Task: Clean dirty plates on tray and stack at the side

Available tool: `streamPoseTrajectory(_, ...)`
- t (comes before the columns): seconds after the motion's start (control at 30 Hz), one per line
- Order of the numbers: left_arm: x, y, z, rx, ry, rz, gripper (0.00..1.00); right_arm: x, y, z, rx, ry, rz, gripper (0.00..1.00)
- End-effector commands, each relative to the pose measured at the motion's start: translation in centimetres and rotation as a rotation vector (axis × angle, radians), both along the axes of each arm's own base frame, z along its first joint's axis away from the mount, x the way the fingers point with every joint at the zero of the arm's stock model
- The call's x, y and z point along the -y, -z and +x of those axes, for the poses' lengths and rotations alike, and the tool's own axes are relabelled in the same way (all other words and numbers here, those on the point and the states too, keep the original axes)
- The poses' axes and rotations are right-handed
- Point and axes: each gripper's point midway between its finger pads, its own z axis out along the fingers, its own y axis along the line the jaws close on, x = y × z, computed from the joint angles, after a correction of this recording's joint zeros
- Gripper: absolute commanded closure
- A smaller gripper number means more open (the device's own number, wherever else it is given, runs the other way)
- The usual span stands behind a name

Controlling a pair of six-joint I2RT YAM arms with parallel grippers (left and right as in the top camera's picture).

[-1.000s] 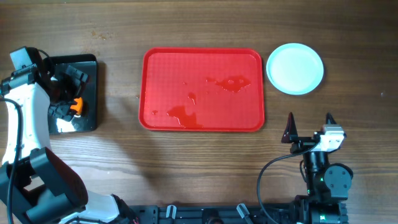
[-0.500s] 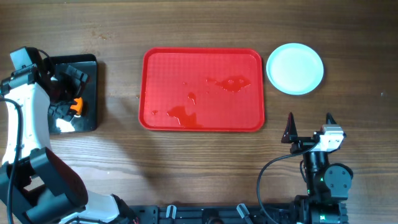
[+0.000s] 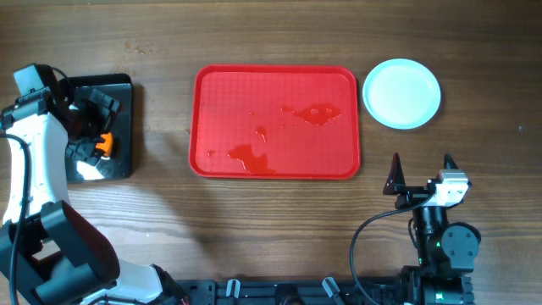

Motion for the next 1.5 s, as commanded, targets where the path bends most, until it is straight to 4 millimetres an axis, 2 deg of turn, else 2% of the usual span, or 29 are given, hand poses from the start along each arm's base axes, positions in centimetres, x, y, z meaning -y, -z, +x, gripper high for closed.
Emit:
streamPoseTrajectory(0.0, 0.2, 0.4, -0.1, -0.008, 0.004, -0.015, 0.00, 0.1, 0.0, 0.0, 0.011, 0.007, 0.013, 0.00)
streamPoseTrajectory(0.3, 0.1, 0.4, -0.1, -0.006, 0.001, -0.014, 0.00, 0.1, 0.0, 0.0, 0.011, 0.007, 0.013, 0.00)
streamPoseTrajectory(0.43, -1.9, 0.8, -0.9, -0.051, 0.000, 0.095, 0.00, 0.1, 0.0, 0.0, 0.011, 0.007, 0.013, 0.00)
streamPoseTrajectory(0.57, -1.3, 1.1, -1.4, -0.073, 0.041, 0.094, 0.00, 0.1, 0.0, 0.0, 0.011, 0.007, 0.014, 0.00)
streamPoseTrajectory(0.67, 0.1, 1.7, -1.5, -0.085, 0.140, 0.107, 0.00, 0.1, 0.0, 0.0, 0.011, 0.007, 0.013, 0.00)
streamPoseTrajectory(0.77, 2.4, 2.0, -0.7, -0.036, 0.271, 0.149, 0.00, 0.1, 0.0, 0.0, 0.011, 0.007, 0.013, 0.00)
streamPoseTrajectory(0.9, 7.3, 0.6, 0.7, 0.129, 0.527, 0.265, 0.00, 0.1, 0.0, 0.0, 0.011, 0.007, 0.013, 0.00)
streamPoseTrajectory(0.97, 11.0, -0.8, 1.5, 0.279, 0.698, 0.355, 0.00, 0.1, 0.0, 0.0, 0.011, 0.007, 0.013, 0.00)
streamPoseTrajectory(1.03, 13.0, -1.9, 1.2, 0.373, 0.764, 0.405, 0.00, 0.1, 0.0, 0.0, 0.011, 0.007, 0.014, 0.00)
streamPoseTrajectory(1.2, 14.7, -3.8, -1.0, 0.526, 0.774, 0.512, 0.00, 0.1, 0.0, 0.0, 0.011, 0.007, 0.014, 0.00)
streamPoseTrajectory(1.47, 13.1, -3.8, -6.0, 0.664, 0.693, 0.597, 0.00, 0.1, 0.0, 0.0, 0.011, 0.007, 0.013, 0.00)
